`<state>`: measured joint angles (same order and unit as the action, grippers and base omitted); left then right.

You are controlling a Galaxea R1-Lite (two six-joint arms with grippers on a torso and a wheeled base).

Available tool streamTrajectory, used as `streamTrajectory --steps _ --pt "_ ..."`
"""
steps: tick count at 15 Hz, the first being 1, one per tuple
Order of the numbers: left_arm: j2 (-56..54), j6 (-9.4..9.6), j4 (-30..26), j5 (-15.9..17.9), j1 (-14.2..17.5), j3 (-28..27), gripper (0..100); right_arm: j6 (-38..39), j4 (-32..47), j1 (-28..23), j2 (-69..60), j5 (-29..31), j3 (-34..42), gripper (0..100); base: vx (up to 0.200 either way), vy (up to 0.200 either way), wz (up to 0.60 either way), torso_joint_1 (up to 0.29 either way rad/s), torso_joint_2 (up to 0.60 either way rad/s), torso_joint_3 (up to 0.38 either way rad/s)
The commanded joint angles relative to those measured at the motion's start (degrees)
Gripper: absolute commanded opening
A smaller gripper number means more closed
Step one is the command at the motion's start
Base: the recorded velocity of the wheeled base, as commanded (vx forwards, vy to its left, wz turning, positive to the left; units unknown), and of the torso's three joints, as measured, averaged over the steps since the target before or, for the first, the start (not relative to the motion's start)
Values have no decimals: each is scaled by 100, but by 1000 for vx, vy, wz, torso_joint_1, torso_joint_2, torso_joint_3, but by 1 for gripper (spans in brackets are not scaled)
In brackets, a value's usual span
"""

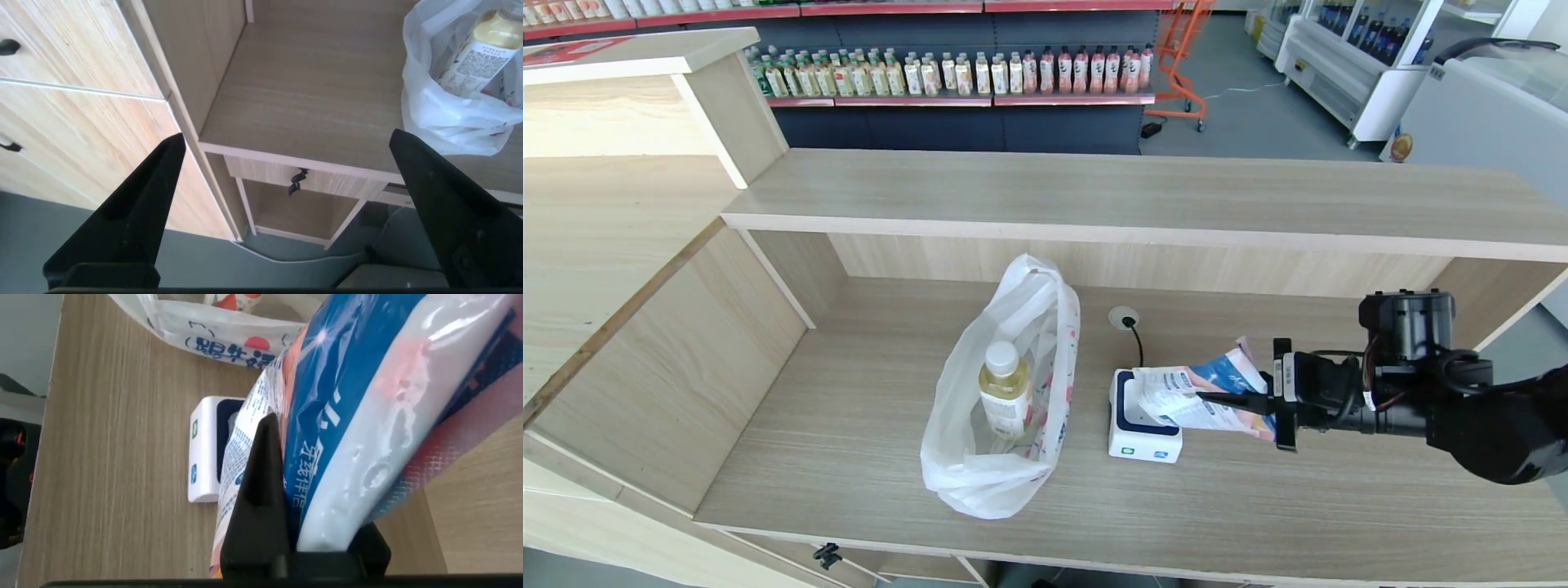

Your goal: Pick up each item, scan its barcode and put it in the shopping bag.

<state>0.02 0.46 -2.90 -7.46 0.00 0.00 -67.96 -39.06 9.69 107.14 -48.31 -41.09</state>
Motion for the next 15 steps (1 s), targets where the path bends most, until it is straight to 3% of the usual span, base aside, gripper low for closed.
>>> streamTrajectory --steps 1,5,12,15 --pt "-2 -2 0 -1 0 0 100 -94 4 33 492 -135 -311 0 0 0 0 0 0 0" --pt "-2 -2 0 -1 0 0 100 -138 -5 147 852 -310 -768 0 0 0 0 0 0 0" --pt "-2 -2 0 -1 0 0 100 -173 -427 182 1204 -381 -927 0 0 0 0 0 0 0" --pt "-2 -2 0 -1 0 0 100 301 -418 182 922 -390 -918 0 0 0 0 0 0 0"
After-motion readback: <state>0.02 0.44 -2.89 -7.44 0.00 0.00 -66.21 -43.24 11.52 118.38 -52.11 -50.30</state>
